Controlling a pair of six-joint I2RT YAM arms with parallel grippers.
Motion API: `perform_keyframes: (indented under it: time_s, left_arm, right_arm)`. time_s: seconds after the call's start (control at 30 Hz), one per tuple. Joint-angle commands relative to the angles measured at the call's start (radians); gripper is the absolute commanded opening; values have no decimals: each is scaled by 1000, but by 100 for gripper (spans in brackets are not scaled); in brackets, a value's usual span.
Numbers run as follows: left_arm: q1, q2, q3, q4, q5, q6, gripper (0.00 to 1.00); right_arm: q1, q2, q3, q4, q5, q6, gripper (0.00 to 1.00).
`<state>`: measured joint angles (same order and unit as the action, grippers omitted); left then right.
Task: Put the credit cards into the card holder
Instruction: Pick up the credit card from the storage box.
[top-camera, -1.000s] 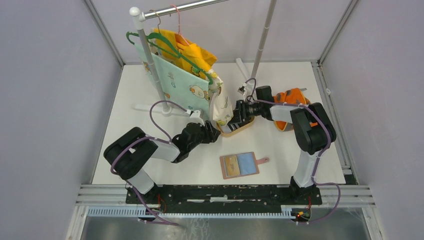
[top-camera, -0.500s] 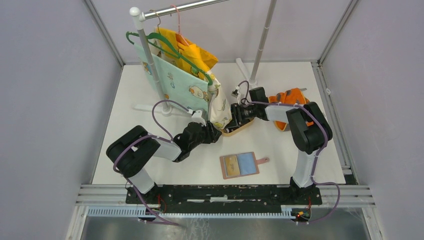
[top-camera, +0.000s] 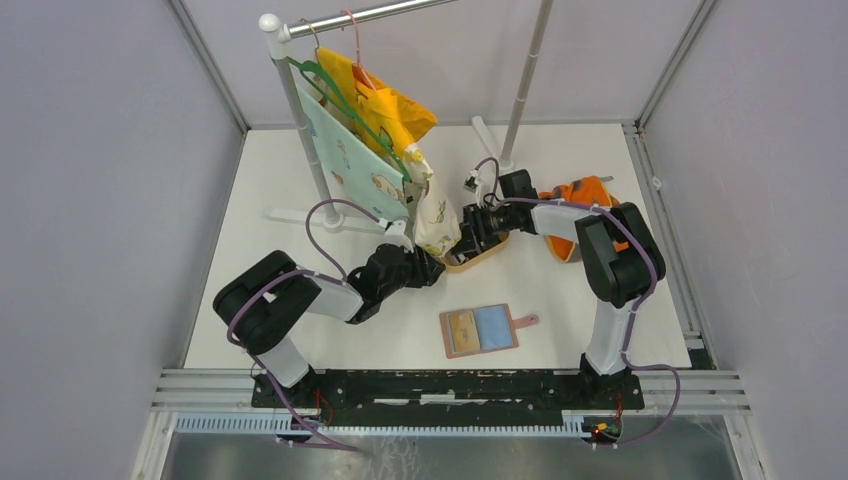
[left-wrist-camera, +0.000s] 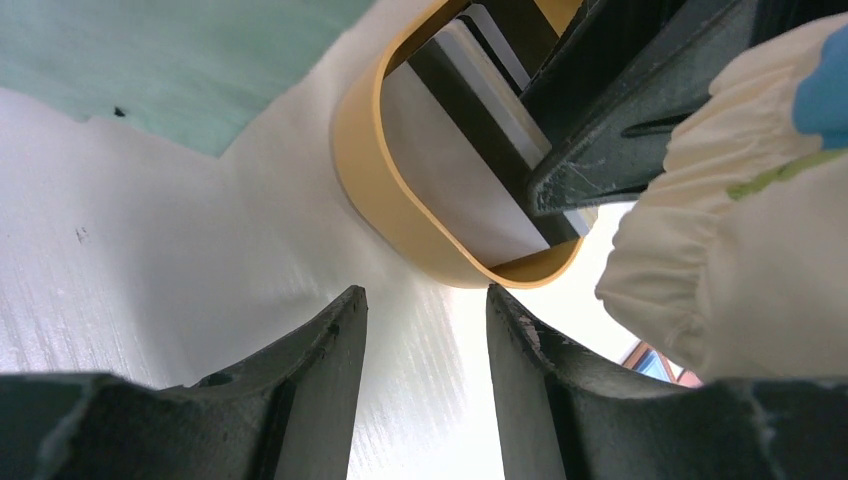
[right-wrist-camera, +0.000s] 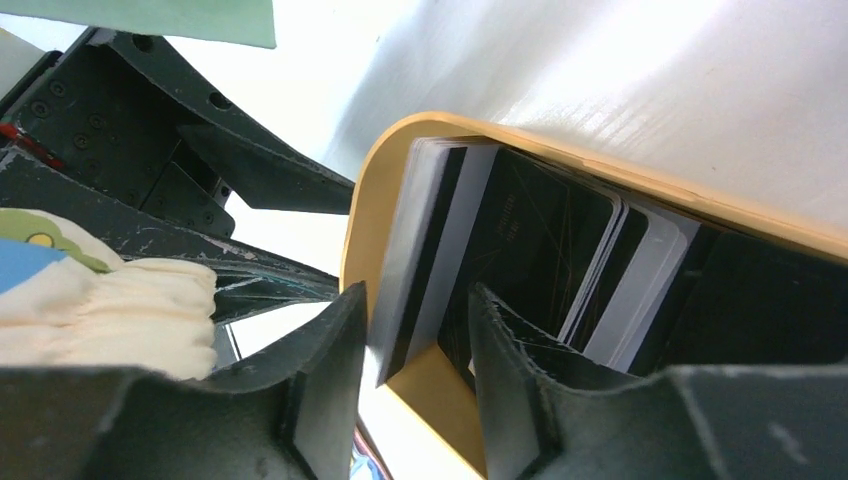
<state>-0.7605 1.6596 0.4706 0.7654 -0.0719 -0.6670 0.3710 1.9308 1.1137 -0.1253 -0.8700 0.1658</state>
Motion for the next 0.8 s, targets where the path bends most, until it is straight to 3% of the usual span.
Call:
perform_keyframes:
  time_s: [0.0,0.4,0.77]
  left_arm:
    - [5,1,32,63,16,-3,54]
    - [7,6,30,74,36,2,54]
    - [7,6,25,87,46,1,54]
  right_arm:
    - [-22,18,30,-8,45,-29,44]
    - [-21,80,54,16,-90,11,46]
    - [1,110,93,-70,10,-39,49]
